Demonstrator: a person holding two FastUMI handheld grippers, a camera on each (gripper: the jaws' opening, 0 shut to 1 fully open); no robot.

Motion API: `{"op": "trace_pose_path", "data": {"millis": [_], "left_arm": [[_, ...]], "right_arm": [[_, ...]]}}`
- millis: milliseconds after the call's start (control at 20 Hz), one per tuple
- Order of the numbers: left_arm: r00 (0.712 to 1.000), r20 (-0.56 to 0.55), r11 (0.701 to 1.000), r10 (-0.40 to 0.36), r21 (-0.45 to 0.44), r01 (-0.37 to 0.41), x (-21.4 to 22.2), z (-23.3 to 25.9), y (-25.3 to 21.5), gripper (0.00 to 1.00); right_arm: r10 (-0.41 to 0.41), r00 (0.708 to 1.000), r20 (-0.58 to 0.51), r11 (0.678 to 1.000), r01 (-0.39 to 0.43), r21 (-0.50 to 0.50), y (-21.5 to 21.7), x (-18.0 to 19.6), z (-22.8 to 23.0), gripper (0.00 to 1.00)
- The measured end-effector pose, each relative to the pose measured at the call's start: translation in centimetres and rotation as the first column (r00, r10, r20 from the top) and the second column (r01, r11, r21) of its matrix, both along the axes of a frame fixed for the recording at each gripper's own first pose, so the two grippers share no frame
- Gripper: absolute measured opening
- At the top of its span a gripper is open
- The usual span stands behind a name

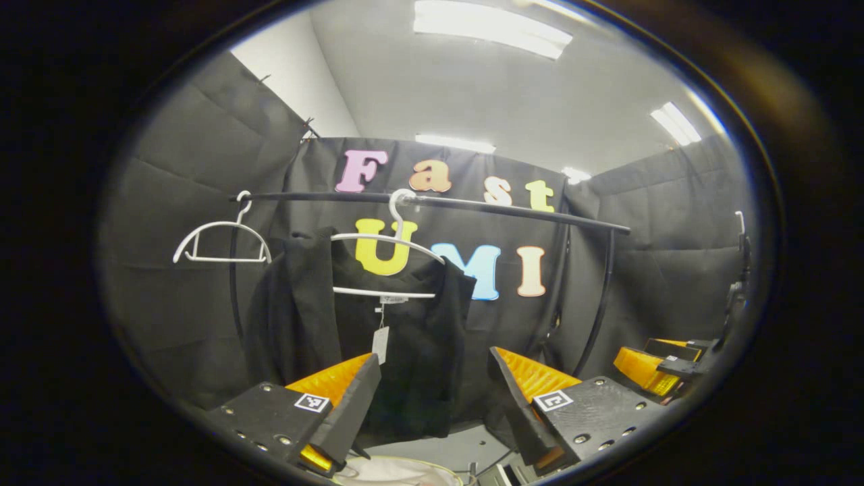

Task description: Grasp the clothes on the hanger with both hands and then place them into the laundry hamper below.

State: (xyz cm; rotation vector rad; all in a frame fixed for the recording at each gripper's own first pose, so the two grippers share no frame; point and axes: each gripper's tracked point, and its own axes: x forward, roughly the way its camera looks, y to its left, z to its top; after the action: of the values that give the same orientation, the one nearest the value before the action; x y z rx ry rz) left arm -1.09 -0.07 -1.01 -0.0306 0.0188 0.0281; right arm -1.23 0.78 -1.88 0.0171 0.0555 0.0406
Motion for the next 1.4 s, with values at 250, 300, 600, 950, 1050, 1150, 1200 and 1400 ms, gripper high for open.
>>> {"op": "trace_pose_path", "data": {"millis": [250, 300, 600, 950, 1050, 1150, 1200, 1400], "left_arm": [[1.000, -0.004, 1.000, 0.023, -0.006, -0.023, -0.9, -0.2, 0.7, 0.94], [1.000, -0.004, 1.000, 0.025, -0.009, -0.025, -1.1, -0.1, 0.8, 0.94], [0.999, -0.019, 0.999, 0.033, 0.009, -0.033, -2.9, 0.0, 2.5, 0.93], [0.997, -0.030, 0.997, 0.072, 0.000, -0.073, -4.0, 0.0, 4.7, 0.93], [0.994, -0.039, 0.995, 0.097, -0.007, -0.098, -3.5, 0.2, 5.3, 0.93], [0.990, -0.033, 0.991, 0.134, -0.002, -0.134, -2.7, 0.5, 6.2, 0.93], [0.986, -0.031, 0.986, 0.164, 0.010, -0.164, -2.3, 0.6, 6.8, 0.93], [0.958, -0.046, 0.958, 0.284, 0.043, -0.282, -0.3, 0.5, 8.8, 0.93]], "right_arm": [[-0.027, 1.000, -0.010, 1.000, 0.027, 0.009, -0.3, -0.7, 0.0, 0.98], [-0.028, 0.999, -0.014, 1.000, 0.029, 0.012, -0.1, -0.8, -0.2, 0.98], [-0.043, 0.999, -0.010, 0.999, 0.043, 0.015, 1.2, -1.6, 0.4, 0.98], [-0.001, 1.000, -0.024, 1.000, 0.001, 0.020, 4.0, -1.4, 0.7, 0.93], [0.030, 0.999, -0.022, 0.999, -0.030, 0.024, 4.9, 0.0, 0.8, 0.98], [0.071, 0.997, -0.009, 0.997, -0.071, 0.023, 6.1, 1.8, 0.9, 0.98], [0.093, 0.996, -0.005, 0.995, -0.093, 0.023, 6.7, 3.1, 0.9, 0.98], [0.192, 0.981, -0.007, 0.981, -0.192, 0.042, 9.1, 7.6, 0.6, 0.98]]}}
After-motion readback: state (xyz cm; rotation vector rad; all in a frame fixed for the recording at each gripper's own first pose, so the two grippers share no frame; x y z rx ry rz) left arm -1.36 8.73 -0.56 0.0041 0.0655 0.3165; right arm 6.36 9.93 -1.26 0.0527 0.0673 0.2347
